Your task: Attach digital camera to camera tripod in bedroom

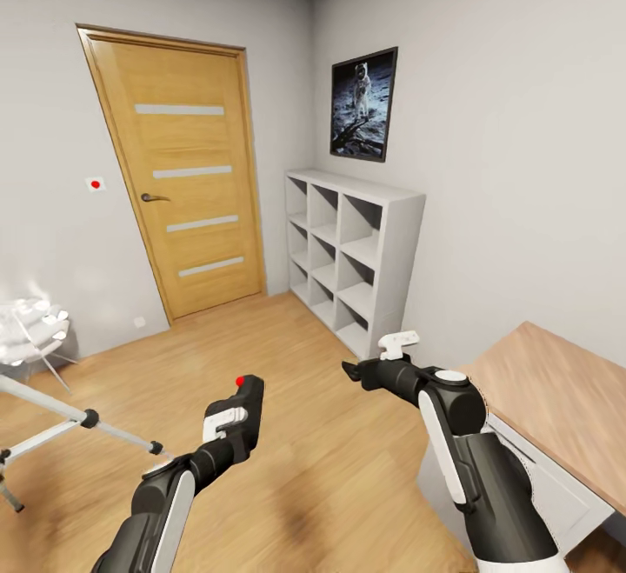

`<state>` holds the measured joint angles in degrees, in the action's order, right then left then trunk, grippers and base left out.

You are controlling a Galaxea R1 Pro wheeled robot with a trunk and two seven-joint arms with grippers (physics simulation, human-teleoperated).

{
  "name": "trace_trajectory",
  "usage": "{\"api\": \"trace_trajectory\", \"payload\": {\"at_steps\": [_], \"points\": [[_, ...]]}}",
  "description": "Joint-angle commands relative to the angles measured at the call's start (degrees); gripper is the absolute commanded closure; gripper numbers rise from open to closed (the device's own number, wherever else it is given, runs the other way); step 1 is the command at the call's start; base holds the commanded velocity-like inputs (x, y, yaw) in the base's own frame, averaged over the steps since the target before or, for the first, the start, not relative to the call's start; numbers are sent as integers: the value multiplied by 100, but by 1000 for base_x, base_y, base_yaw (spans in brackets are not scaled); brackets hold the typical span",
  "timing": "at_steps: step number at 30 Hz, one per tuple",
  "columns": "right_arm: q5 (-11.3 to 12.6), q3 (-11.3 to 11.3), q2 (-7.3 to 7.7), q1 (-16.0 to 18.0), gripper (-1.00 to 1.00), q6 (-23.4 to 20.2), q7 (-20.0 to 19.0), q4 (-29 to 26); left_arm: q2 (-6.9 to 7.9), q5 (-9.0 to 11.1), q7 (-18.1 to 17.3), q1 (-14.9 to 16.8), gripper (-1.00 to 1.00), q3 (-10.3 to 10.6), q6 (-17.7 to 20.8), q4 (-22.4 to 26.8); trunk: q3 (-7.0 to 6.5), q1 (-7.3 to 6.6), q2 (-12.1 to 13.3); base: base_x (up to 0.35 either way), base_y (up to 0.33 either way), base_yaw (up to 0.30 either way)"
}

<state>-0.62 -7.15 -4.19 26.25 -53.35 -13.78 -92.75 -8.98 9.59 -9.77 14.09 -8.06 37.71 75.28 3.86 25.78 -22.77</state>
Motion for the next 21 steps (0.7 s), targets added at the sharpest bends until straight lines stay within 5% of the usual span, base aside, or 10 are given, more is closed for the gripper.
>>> {"api": "trace_trajectory", "payload": {"at_steps": [1, 9, 21], "points": [[-8, 1, -1, 5, -100, -32, -13, -6, -7, -1, -40, 6, 100, -10, 21, 5, 13, 0, -15, -320, -2, 271], [-15, -23, -10, -5, -100, -44, 22, -4, -7, -1, -43, -36, 100, -16, -9, 61, 13, 0, -15, -335, 19, 284], [-17, -31, -12, -5, -100, -44, 33, -1, 10, -1, -36, -148, 100, -62, -25, 168, 13, 0, -15, -57, 16, 288]]}}
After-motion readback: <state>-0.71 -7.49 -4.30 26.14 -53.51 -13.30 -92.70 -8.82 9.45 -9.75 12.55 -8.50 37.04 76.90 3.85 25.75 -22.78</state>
